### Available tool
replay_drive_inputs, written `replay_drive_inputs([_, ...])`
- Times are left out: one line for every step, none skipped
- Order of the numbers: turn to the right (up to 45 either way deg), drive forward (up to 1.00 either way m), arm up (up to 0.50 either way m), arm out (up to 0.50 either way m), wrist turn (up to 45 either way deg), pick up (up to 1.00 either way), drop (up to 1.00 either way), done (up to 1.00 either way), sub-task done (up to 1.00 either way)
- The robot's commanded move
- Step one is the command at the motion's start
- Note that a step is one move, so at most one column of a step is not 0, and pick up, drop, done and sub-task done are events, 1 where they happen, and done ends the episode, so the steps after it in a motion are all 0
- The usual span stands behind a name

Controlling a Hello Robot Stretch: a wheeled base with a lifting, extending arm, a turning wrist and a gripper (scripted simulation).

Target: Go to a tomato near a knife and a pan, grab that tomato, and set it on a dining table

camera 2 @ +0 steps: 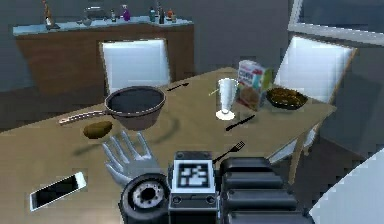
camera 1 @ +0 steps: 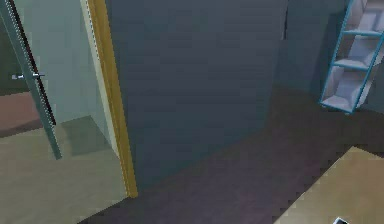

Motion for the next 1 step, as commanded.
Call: replay_drive_inputs([6.0,0.00,0.00,0.00,0.0,0.00,0.00,0.00,0.00])
